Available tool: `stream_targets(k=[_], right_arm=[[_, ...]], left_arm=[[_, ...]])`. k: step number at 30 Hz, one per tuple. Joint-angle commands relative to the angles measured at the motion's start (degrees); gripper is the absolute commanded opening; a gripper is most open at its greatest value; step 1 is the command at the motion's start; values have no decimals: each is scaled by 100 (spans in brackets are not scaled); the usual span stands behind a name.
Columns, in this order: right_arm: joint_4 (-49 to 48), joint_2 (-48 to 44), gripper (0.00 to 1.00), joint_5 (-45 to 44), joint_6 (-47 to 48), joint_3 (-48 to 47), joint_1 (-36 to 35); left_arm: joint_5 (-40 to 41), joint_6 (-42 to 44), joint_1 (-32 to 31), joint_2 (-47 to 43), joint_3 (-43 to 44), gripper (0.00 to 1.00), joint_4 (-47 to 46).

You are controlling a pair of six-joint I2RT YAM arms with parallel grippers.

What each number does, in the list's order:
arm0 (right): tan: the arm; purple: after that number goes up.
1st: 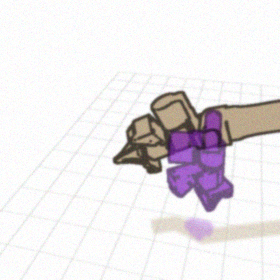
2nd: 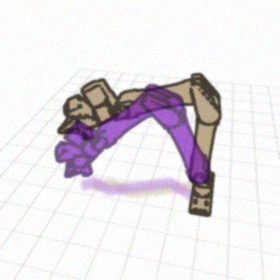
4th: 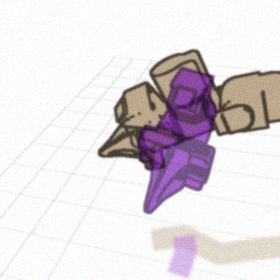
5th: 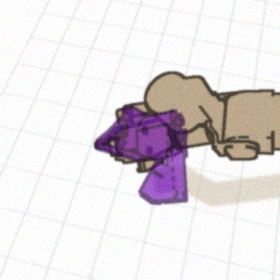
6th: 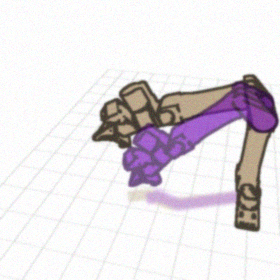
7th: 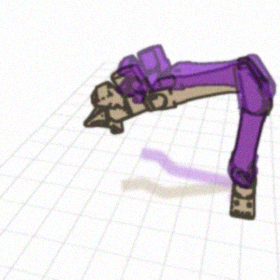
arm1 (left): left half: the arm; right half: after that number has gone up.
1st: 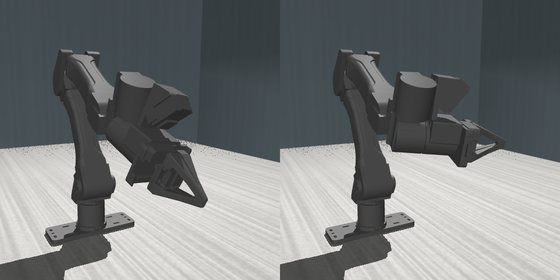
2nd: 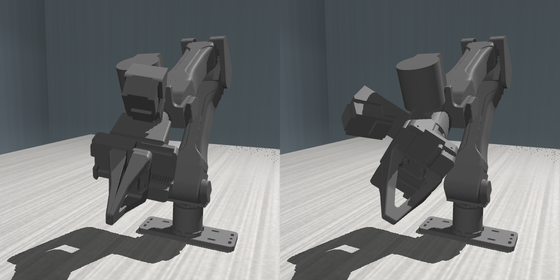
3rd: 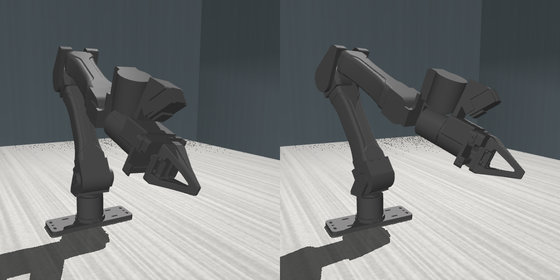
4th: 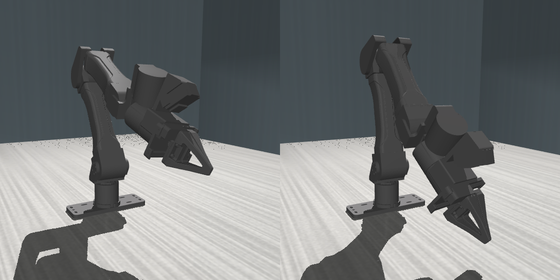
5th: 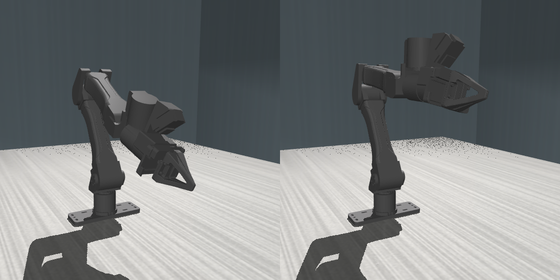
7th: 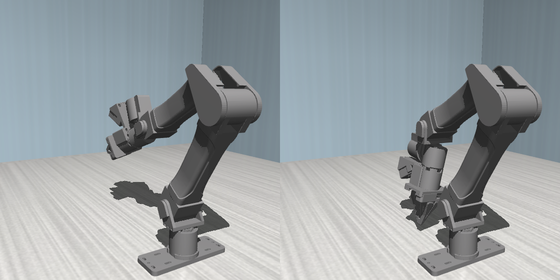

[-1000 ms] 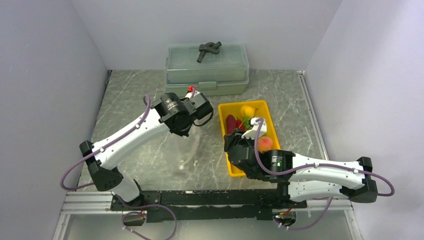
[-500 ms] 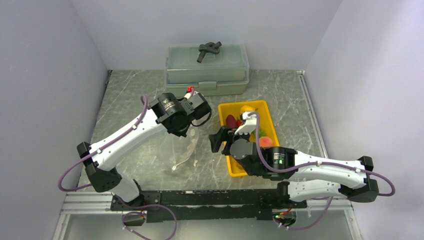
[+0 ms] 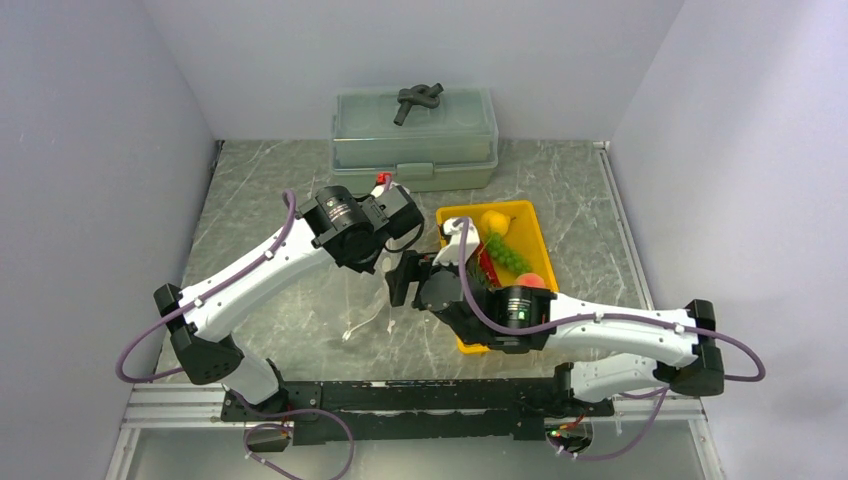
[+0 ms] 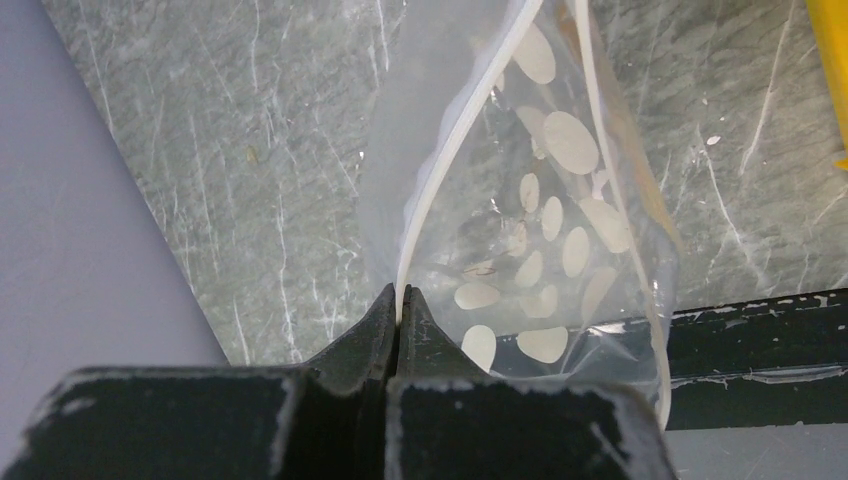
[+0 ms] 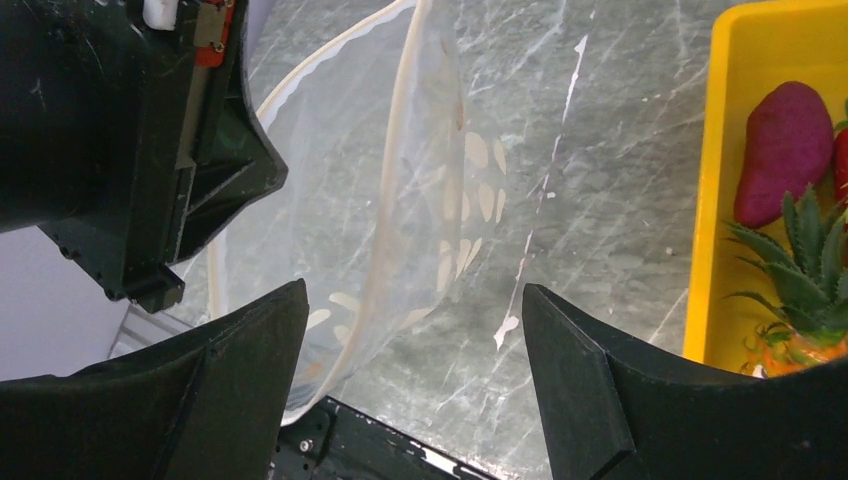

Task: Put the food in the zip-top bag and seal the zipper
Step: Open the zipper of the food storage bag.

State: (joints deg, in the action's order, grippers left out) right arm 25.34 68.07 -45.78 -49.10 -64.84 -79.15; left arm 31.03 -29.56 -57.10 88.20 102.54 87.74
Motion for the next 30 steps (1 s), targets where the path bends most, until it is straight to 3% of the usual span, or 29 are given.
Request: stream_targets(k=[1,8,19,26,30], right_arm=[[-200,268,82,151,-93,-413,109],[-394,624,80,488,-338,-297,470],[-92,677,59,491,-662,44,585],[246,504,34,305,-778,230,593],[431,364,10,271,-912,459,670]], left_arm=[[-64,20,-38,-119,66,0,-129],[-243,41,-38,-226,47,0,-259],[-173,-38,-38,-407,-16,0,-261],[-15,-117,-43,-520,-70,0,-235],[15,-143,-42,-686,-74,0,-224]])
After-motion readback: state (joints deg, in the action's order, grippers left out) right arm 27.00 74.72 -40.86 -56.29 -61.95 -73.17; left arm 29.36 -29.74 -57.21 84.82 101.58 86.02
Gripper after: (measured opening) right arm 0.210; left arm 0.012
